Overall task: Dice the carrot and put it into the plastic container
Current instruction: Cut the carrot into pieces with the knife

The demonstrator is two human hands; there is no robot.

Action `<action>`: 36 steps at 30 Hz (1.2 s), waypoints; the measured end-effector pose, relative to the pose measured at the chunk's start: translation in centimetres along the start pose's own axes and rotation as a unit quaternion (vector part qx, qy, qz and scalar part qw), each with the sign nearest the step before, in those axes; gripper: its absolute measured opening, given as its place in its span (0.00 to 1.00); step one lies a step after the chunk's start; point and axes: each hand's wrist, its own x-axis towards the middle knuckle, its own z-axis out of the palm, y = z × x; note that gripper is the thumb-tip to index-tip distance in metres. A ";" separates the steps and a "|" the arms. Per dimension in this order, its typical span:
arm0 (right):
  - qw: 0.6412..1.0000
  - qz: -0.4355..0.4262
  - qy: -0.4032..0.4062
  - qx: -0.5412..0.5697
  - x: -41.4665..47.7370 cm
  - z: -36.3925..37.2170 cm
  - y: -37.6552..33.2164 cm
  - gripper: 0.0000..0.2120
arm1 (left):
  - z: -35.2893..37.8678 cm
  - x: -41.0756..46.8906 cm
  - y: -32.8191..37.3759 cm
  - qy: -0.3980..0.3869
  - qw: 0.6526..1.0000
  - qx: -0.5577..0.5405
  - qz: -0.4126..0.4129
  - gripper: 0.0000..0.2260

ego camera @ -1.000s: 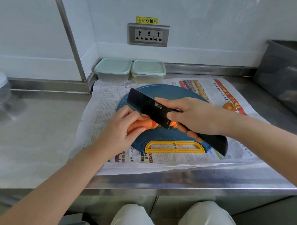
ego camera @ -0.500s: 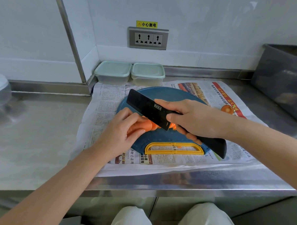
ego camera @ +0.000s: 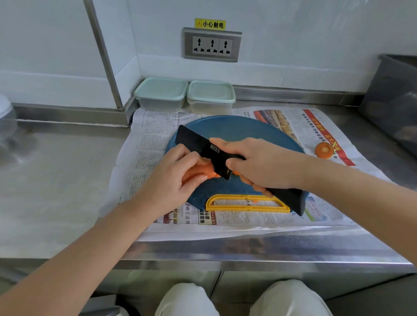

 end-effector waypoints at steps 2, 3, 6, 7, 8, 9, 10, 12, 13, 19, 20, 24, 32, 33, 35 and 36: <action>1.000 -0.014 0.006 -0.009 0.0 0.4 0.2 0.26 | 0.1 0.0 0.0 -0.002 1.000 0.004 -0.005 0.12; 1.000 -0.019 0.012 -0.012 0.1 0.6 0.2 0.26 | 0.1 0.0 0.0 -0.002 1.000 0.003 -0.004 0.11; 0.997 -0.035 0.045 -0.042 0.8 2.5 0.5 0.26 | 0.1 -0.1 -0.1 0.009 1.000 -0.003 0.008 0.10; 0.997 -0.038 0.059 -0.044 1.0 3.5 0.6 0.26 | 0.1 -0.1 0.0 0.011 1.000 -0.013 0.005 0.10; 0.996 -0.035 0.070 -0.031 1.2 4.2 0.7 0.26 | 0.0 -0.1 0.1 0.014 1.000 -0.021 0.000 0.10; 0.997 -0.028 0.077 -0.006 1.3 4.6 0.7 0.26 | 0.0 -0.1 0.1 0.021 0.999 -0.025 -0.002 0.10; 0.996 -0.021 0.081 0.023 1.4 4.8 1.0 0.26 | 0.0 0.0 0.1 0.028 0.999 -0.028 -0.003 0.11; 0.994 -0.005 0.087 0.071 1.2 4.5 1.4 0.26 | 0.0 0.0 -0.1 0.037 0.999 -0.028 -0.004 0.12; 0.992 0.003 0.086 0.088 1.1 4.4 1.5 0.26 | 0.0 -0.1 -0.1 0.037 0.999 -0.026 -0.005 0.12; 0.993 0.008 0.059 0.097 0.0 2.3 0.6 0.25 | 0.0 -0.1 -0.1 0.033 0.999 -0.036 0.004 0.11; 0.993 0.012 0.056 0.104 -0.2 1.5 0.6 0.25 | 0.0 -0.1 0.0 0.032 0.999 -0.037 0.005 0.10; 0.995 0.011 0.039 0.091 -1.3 -0.6 0.5 0.26 | 0.0 -0.1 0.2 0.021 0.999 -0.029 -0.017 0.10; 0.996 0.002 0.042 0.078 -1.8 -0.9 0.7 0.26 | 0.2 -0.2 -0.1 0.008 0.999 -0.019 -0.027 0.14; 0.996 0.000 0.043 0.078 -1.9 -0.9 0.7 0.26 | 0.2 -0.1 -0.1 0.010 0.999 -0.020 -0.024 0.14; 0.996 -0.003 0.040 0.073 -2.0 -0.9 0.7 0.26 | 0.2 -0.1 -0.2 0.015 1.000 -0.023 -0.015 0.12; 0.997 -0.004 0.039 0.071 -2.1 -0.9 0.6 0.26 | 0.1 -0.1 -0.1 0.016 0.999 -0.025 -0.014 0.11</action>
